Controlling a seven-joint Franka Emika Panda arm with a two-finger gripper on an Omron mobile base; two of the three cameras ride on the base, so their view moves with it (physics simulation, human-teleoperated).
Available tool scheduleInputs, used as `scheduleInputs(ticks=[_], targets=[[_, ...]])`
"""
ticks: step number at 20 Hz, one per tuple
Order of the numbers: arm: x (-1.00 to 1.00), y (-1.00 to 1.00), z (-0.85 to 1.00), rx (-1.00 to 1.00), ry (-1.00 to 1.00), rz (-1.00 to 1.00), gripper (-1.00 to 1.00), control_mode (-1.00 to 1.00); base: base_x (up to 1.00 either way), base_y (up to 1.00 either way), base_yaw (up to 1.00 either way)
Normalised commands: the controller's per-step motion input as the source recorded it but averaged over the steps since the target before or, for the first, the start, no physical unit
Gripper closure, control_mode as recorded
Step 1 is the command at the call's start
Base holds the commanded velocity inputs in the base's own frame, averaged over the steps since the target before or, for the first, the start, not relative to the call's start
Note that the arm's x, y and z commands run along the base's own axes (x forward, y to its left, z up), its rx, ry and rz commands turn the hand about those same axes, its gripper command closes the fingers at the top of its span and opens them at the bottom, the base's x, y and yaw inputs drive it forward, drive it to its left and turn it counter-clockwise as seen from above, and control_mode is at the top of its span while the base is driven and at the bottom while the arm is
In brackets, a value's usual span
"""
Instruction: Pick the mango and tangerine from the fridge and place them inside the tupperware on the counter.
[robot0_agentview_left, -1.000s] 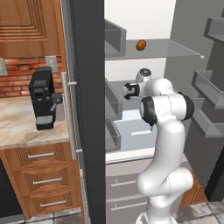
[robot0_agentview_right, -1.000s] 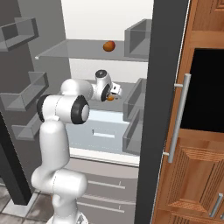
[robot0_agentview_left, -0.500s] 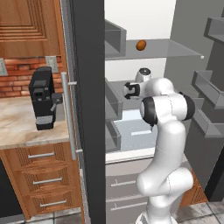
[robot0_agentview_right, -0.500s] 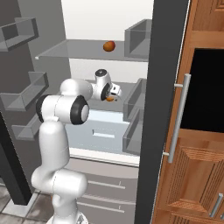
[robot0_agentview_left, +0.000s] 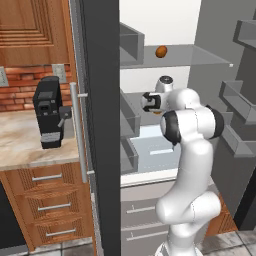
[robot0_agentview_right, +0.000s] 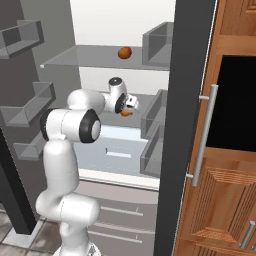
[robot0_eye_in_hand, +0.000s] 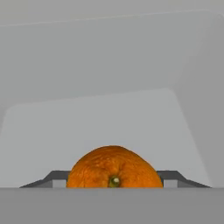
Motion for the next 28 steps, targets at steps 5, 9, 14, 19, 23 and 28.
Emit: scheduleInputs(ticks=[5,9,14,19,23,28], targets=[[-1.00,0.00,0.42,0.00,-0.10,0.07,1.00,-1.00,0.00,0.00,0.00],[-1.00,-0.11,1.00,0.00,-0.07,0.22,1.00,-1.00,0.00,0.00,0.00],[-1.00,-0.07,0.69,0.00,0.02,0.22,1.00,-1.00,0.00,0.00,0.00],[-1.00,0.01,0.35,-0.01,0.11,0.17,1.00,-1.00,0.00,0.00,0.00],[-1.00,0.02,0.73,0.00,0.08,0.07,1.00,-1.00,0.00,0.00,0.00],[-1.00,0.00,0.66,0.00,0.03,0.01,1.00,-1.00,0.00,0.00,0.00]])
